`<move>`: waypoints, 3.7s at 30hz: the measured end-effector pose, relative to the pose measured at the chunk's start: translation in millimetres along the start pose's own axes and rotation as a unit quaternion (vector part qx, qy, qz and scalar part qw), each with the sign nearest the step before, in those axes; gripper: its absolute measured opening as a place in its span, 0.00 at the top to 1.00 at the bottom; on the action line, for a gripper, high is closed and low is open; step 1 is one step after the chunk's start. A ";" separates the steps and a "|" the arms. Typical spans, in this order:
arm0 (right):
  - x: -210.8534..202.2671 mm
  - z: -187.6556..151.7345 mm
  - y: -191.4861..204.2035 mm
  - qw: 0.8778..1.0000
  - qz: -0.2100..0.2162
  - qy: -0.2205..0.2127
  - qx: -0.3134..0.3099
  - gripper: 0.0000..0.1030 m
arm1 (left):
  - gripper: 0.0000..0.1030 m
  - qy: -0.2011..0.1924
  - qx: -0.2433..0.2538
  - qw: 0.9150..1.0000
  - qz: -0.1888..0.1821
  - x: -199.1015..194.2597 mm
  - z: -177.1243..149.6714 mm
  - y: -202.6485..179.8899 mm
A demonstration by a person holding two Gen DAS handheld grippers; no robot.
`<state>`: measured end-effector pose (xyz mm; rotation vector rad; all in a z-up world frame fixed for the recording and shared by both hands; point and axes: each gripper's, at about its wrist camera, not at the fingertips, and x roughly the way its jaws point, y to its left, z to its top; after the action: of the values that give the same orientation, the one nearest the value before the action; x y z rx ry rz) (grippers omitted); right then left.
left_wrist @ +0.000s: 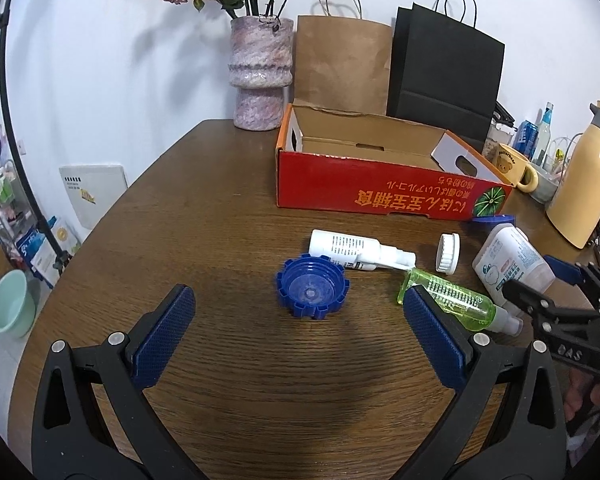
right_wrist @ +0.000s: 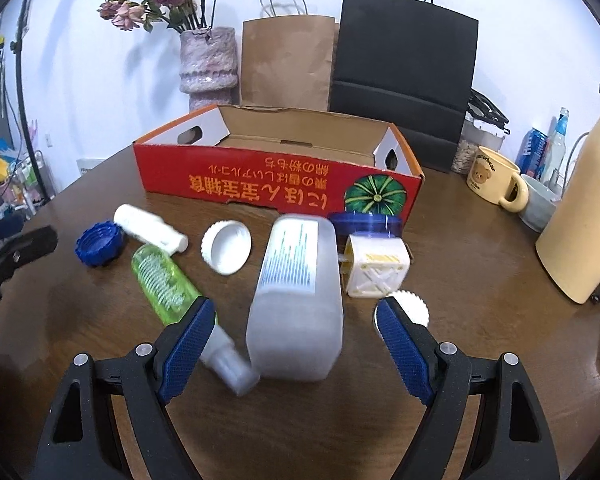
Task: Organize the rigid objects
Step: 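Grasp the white plastic jug with the right gripper while the left grasps the blue cap, then lift the blue cap and white jug and carry both over the box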
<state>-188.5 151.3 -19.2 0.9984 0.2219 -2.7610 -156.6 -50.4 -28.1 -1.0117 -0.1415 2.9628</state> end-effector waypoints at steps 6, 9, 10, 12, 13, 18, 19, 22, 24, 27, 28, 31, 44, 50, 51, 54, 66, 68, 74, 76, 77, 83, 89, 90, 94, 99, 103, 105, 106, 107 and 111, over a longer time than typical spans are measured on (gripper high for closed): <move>14.0 6.5 -2.4 1.000 0.003 0.021 0.011 0.36 | 0.00 0.009 -0.008 1.000 -0.004 4.0 0.1 2.9; 19.0 7.8 -2.2 1.000 0.009 0.028 0.011 0.48 | 0.00 0.013 -0.011 1.000 -0.004 5.5 0.1 3.8; 20.6 8.1 -1.5 0.999 0.013 0.031 0.009 0.50 | 0.00 0.014 -0.011 1.000 -0.004 6.1 0.0 3.8; 21.7 8.1 0.2 0.999 0.023 0.032 0.004 0.54 | 0.00 0.017 -0.012 1.000 -0.004 7.7 0.0 3.9; 20.8 8.1 0.7 0.999 0.022 0.030 0.003 0.54 | 0.00 0.020 -0.013 1.000 -0.003 9.1 0.0 4.5; 5.8 6.9 -1.6 1.000 0.022 -0.009 0.011 0.54 | 0.00 0.039 -0.019 0.999 0.004 17.9 -0.6 7.3; 2.7 6.7 -1.1 1.000 0.022 -0.017 0.011 0.54 | 0.00 0.044 -0.019 0.999 0.006 20.5 -1.0 8.0; -4.9 6.5 0.7 0.999 0.019 -0.035 0.007 0.54 | 0.00 0.058 -0.017 0.998 0.016 27.9 -2.2 8.2; -9.0 6.6 1.8 0.999 0.013 -0.046 0.006 0.55 | 0.00 0.066 -0.013 0.997 0.021 32.8 -2.4 7.7; -16.7 6.1 3.4 0.998 0.007 -0.063 0.005 0.54 | 0.00 0.075 -0.003 0.997 0.032 41.8 -1.1 5.3; -18.9 6.2 4.6 0.998 0.004 -0.068 0.003 0.54 | 0.00 0.078 0.002 0.996 0.038 45.6 -0.4 4.2; -20.5 7.0 4.8 0.997 0.003 -0.071 0.002 0.54 | 0.00 0.085 0.008 0.996 0.041 54.3 1.6 1.4; -18.7 6.6 3.9 0.998 -0.001 -0.069 0.006 0.54 | 0.42 0.098 0.016 0.995 0.021 67.3 4.6 -9.5; -19.5 6.8 3.3 0.997 -0.006 -0.070 0.009 0.54 | 0.51 0.084 0.020 0.996 0.000 62.9 4.8 -14.9; -19.5 6.9 3.0 0.997 -0.007 -0.071 0.009 0.54 | 0.51 0.081 0.021 0.997 0.000 61.7 5.0 -15.4; -20.8 6.9 2.8 0.997 -0.009 -0.073 0.011 0.54 | 0.51 0.073 0.021 0.997 0.001 57.5 5.2 -15.4; -28.2 9.0 4.9 0.996 -0.008 -0.088 0.021 0.54 | 0.51 0.036 0.020 0.999 -0.009 34.2 9.9 -19.1; -30.6 10.2 6.2 0.995 -0.006 -0.093 0.022 0.54 | 0.51 0.024 0.024 0.999 -0.008 27.8 11.7 -23.3; -37.5 15.1 8.0 0.994 -0.002 -0.107 0.026 0.54 | 0.51 0.004 0.026 1.000 -0.014 13.8 18.6 -36.1; -40.0 17.8 7.7 0.993 -0.001 -0.111 0.027 0.54 | 0.51 0.000 0.030 0.999 -0.014 10.2 21.1 -40.1; -41.3 19.4 7.8 0.993 -0.002 -0.113 0.027 0.54 | 0.51 -0.002 0.030 0.999 -0.016 9.2 22.1 -41.3; -47.1 28.2 6.9 0.992 0.002 -0.121 0.027 0.54 | 0.51 -0.016 0.029 0.999 -0.021 2.0 34.7 -46.2; -50.8 37.4 6.5 0.992 0.005 -0.126 0.022 0.54 | 0.51 -0.038 0.021 0.999 -0.022 -5.9 52.9 -48.6; -50.9 38.7 6.0 0.992 0.005 -0.126 0.022 0.54 | 0.51 -0.041 0.020 0.999 -0.023 -6.5 55.7 -49.1; -49.9 45.8 3.4 0.991 0.007 -0.129 0.025 0.54 | 0.51 -0.053 0.015 0.998 -0.025 -7.4 67.0 -52.9; -46.2 57.1 0.5 0.991 0.008 -0.134 0.027 0.54 | 0.51 -0.059 0.004 0.998 -0.030 -3.1 78.9 -55.7; -42.4 67.8 -2.4 0.990 0.008 -0.141 0.030 0.54 | 0.51 -0.062 -0.002 0.998 -0.030 2.5 86.0 -58.4; -39.7 73.2 -3.4 0.989 0.008 -0.144 0.032 0.54 | 0.51 -0.062 -0.004 0.998 -0.029 5.9 88.9 -59.2; -37.8 76.1 -4.2 0.989 0.009 -0.145 0.034 0.54 | 0.51 -0.063 -0.006 0.998 -0.029 8.2 90.9 -59.7; -36.1 78.3 -5.1 0.989 0.010 -0.145 0.035 0.54 | 0.51 -0.063 -0.007 0.998 -0.030 10.2 92.6 -60.0; -27.1 86.6 -8.2 0.988 0.015 -0.145 0.043 0.54 | 0.51 -0.064 -0.013 0.997 -0.028 18.8 100.3 -61.8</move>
<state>-223.2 145.0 64.8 0.5977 0.0437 -2.8626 -234.0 3.5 44.8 -0.8063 -0.2047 2.9815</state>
